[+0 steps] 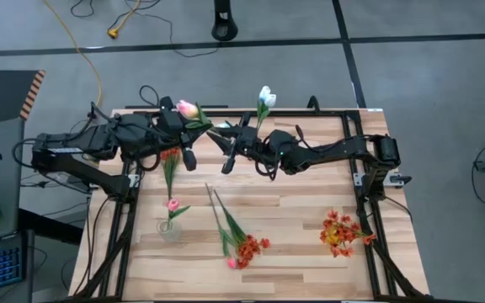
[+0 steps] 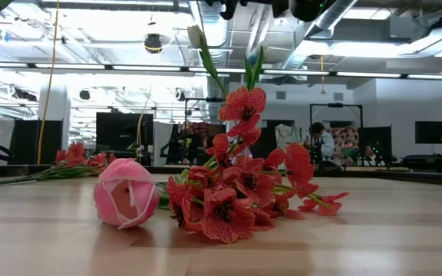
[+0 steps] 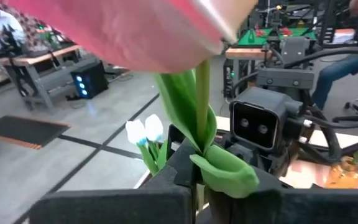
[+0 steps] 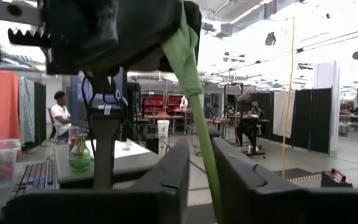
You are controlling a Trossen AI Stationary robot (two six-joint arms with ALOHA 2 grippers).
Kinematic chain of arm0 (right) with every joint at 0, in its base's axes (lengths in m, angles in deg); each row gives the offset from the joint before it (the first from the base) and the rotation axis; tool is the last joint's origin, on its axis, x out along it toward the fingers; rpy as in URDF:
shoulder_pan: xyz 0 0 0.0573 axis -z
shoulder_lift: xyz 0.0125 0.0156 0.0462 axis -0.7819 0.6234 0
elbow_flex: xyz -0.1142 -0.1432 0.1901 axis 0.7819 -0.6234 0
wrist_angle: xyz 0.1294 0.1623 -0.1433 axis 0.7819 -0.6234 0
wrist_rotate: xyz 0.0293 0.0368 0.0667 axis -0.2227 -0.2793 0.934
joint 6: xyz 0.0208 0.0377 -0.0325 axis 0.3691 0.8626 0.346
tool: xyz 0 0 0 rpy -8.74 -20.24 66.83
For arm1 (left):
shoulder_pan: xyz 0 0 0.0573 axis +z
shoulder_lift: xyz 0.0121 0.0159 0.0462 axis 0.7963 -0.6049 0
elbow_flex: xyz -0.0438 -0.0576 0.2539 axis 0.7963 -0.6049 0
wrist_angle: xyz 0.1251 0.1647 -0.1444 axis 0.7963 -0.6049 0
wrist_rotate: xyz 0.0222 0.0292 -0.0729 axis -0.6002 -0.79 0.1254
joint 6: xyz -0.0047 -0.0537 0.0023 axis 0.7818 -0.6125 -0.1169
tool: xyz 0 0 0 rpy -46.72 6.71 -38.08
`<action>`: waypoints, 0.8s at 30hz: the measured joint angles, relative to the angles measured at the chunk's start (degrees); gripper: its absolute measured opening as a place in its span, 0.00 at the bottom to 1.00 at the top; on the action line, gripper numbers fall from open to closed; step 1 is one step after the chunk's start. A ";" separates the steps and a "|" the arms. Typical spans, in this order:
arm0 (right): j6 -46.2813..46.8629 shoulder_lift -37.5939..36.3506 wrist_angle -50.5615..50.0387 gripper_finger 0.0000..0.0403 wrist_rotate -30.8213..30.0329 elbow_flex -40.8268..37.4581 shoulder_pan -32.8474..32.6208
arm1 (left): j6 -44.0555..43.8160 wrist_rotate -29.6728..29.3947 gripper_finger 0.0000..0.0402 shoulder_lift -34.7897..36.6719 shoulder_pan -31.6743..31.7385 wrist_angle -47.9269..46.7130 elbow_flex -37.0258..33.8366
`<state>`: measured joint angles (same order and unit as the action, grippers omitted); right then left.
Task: Sort flowers into vase by color
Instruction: Put left pink flower into the transparent vase
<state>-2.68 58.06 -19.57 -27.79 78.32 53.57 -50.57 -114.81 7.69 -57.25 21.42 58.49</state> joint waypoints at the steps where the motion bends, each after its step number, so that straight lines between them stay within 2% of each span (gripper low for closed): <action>1: 0.01 0.00 -0.73 0.30 0.00 0.00 -0.01 | -0.61 0.42 0.01 0.53 0.00 -0.85 0.00; 6: 0.13 0.00 -4.36 0.47 -0.02 0.00 -0.18 | -4.50 2.88 0.01 4.28 0.00 -6.63 0.00; 10: 0.12 0.00 -6.03 0.54 0.00 0.00 -0.65 | -8.11 5.10 0.00 8.48 0.00 -12.05 0.00; 18: 0.07 0.00 -6.20 0.56 0.00 0.00 -1.30 | -15.60 7.28 0.00 18.11 0.00 -24.13 0.00; 24: 0.03 0.00 -7.74 0.55 0.01 0.00 -2.18 | -27.52 15.57 0.00 24.37 0.00 -35.32 0.04</action>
<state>-2.65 58.06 -27.32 -27.78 78.32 51.39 -78.09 -99.25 32.06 -57.25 -13.90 58.53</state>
